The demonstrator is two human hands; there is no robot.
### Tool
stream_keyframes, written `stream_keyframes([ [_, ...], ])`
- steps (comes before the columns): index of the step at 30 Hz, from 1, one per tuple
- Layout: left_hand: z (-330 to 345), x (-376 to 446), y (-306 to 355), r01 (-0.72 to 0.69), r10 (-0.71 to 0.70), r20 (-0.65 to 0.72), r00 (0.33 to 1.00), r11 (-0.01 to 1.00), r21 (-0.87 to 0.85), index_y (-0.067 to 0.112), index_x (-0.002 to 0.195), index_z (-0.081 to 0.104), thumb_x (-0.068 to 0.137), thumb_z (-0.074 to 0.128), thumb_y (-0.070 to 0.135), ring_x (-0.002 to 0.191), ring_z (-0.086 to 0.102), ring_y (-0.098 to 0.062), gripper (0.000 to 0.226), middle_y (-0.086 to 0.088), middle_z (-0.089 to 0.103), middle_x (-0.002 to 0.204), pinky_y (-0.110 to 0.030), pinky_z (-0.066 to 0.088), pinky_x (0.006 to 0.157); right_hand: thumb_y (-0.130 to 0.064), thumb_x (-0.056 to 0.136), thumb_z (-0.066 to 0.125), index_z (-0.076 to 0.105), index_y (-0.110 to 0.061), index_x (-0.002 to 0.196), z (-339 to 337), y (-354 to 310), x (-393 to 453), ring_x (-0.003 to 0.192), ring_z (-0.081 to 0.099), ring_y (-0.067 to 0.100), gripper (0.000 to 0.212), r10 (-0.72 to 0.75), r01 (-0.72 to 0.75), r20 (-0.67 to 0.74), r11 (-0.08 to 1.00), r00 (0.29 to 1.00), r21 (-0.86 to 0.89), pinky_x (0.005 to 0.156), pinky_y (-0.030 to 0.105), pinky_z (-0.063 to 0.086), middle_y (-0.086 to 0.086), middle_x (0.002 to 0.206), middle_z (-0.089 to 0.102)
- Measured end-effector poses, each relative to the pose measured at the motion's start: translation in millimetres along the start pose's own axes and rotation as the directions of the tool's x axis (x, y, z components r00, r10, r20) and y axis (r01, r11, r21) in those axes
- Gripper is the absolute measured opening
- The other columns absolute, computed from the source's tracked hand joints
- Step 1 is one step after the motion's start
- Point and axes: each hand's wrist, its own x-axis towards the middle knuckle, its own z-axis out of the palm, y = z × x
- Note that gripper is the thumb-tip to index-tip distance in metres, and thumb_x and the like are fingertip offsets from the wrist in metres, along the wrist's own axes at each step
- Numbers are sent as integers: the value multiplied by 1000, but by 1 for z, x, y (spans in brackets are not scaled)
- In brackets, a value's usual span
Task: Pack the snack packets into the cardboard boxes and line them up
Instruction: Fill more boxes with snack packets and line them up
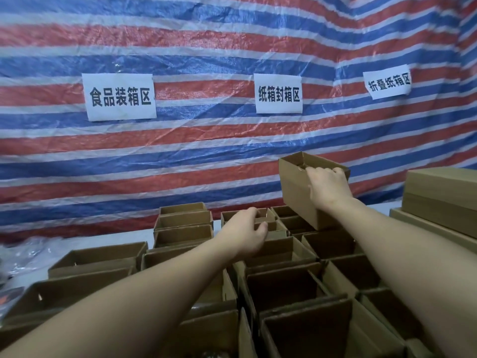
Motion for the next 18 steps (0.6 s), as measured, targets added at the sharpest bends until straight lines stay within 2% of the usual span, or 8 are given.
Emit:
stream_keyframes([
  [2,-13,-15,4,-4,3,-27,1000,1000,-10,20,135,50,100,51,35,114,57,-14,38,2,58,124,-29,51,91,-18,88,73,60,-23,120,-28,-18,-16,106,63,25,34,-11,13,-44,998,999,55,101,45,42,3,113,67],
  [4,-32,-34,9,0,-1,-80,997,1000,-16,18,133,52,101,49,36,107,59,-14,37,0,60,123,-28,51,86,-19,91,70,60,-22,122,-61,-39,-35,109,62,25,34,-43,50,-77,994,996,93,103,44,40,3,116,67],
  [7,-70,-72,12,0,-7,-218,976,1000,-29,17,124,56,102,45,39,92,61,-11,33,1,63,107,-28,51,76,-20,95,65,58,-22,129,-117,-79,-73,114,58,25,34,-122,142,-106,966,987,217,105,42,37,2,122,66],
  [9,-103,-107,15,24,-40,-331,943,998,-52,18,116,57,103,43,39,81,61,-9,29,6,62,93,-24,50,66,-22,98,63,56,-23,136,-158,-106,-106,121,52,27,39,-157,183,-104,925,982,333,108,43,36,0,130,63],
  [10,-122,-127,15,40,-61,-386,920,997,-60,17,113,57,103,41,41,80,61,-10,30,5,63,92,-26,51,65,-22,98,62,55,-25,139,-180,-120,-124,125,49,28,42,-181,207,-102,901,978,382,109,44,36,-1,134,62],
  [12,-161,-172,13,69,-108,-488,866,993,-97,13,114,58,102,39,44,87,64,-21,38,-6,66,102,-37,56,76,-23,98,62,53,-27,143,-226,-148,-163,128,47,28,45,-251,277,-117,846,961,456,112,46,38,-4,136,61],
  [15,-221,-241,13,105,-220,-590,777,969,-223,10,129,52,101,36,50,104,61,-31,51,-15,61,120,-49,53,91,-22,97,64,53,-26,142,-295,-183,-226,126,50,24,47,-356,383,-160,747,921,543,110,47,41,-5,134,62],
  [18,-277,-315,19,244,-405,-561,722,908,-341,4,139,45,100,35,52,119,54,-39,62,-20,54,134,-49,46,102,-17,95,68,54,-23,142,-350,-213,-289,124,54,20,49,-480,467,-164,623,862,628,108,44,46,-4,133,63],
])
